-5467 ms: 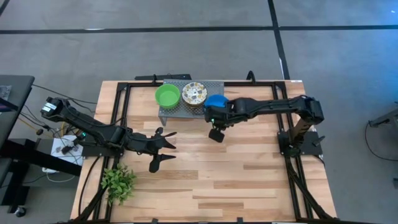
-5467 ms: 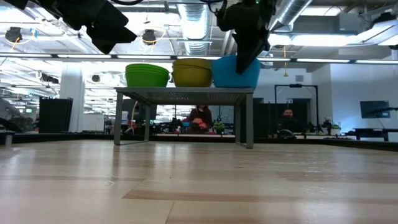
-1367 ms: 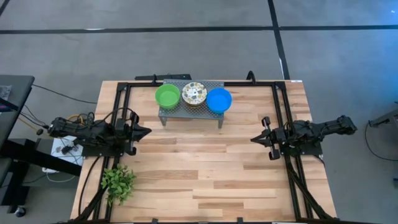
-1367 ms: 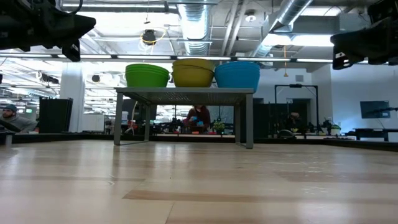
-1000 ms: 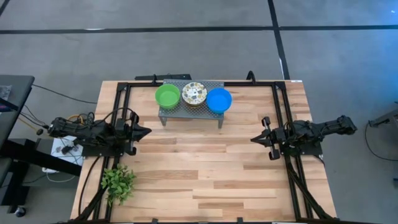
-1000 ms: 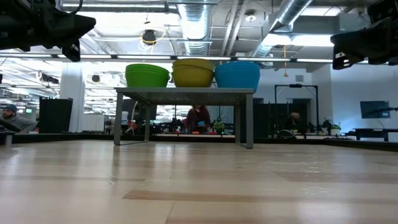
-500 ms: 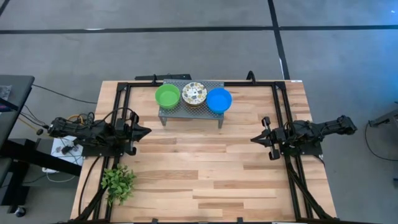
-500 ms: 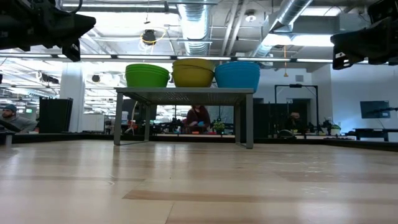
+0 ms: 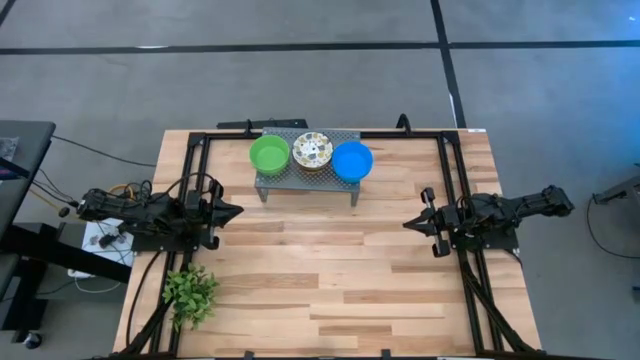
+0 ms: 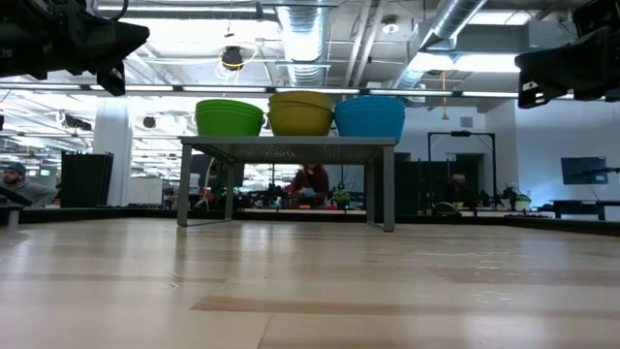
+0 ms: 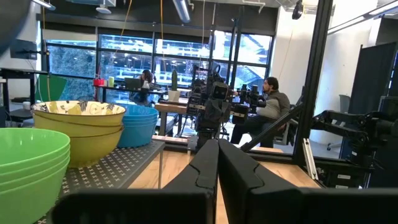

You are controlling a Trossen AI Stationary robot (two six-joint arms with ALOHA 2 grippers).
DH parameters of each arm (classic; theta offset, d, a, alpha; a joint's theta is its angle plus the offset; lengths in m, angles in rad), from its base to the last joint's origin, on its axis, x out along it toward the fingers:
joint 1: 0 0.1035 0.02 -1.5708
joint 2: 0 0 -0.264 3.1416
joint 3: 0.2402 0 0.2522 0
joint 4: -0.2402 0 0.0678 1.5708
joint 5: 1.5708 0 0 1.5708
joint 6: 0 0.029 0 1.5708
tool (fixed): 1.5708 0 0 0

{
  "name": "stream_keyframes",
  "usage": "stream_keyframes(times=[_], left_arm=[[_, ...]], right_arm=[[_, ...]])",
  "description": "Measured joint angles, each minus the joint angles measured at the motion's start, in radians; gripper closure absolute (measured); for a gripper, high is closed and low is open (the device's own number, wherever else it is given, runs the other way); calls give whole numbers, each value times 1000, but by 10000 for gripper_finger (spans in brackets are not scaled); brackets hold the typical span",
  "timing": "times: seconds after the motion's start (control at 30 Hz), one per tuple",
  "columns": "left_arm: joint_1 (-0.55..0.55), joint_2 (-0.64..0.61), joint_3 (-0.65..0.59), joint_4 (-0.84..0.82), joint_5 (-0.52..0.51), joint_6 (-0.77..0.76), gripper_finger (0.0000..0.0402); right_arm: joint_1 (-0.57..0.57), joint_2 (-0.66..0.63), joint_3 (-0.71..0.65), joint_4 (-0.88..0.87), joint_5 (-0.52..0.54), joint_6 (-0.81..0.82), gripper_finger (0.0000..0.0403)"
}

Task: Pick & Place Mini bowls
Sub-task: Return to Home Position

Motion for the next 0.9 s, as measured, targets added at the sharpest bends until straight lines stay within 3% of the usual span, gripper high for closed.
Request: stream_keyframes(times=[0.9], left_arm=[[0, 1, 0, 11, 0, 0, 392]], right_arm=[[0, 0, 0, 0, 0, 0, 403]])
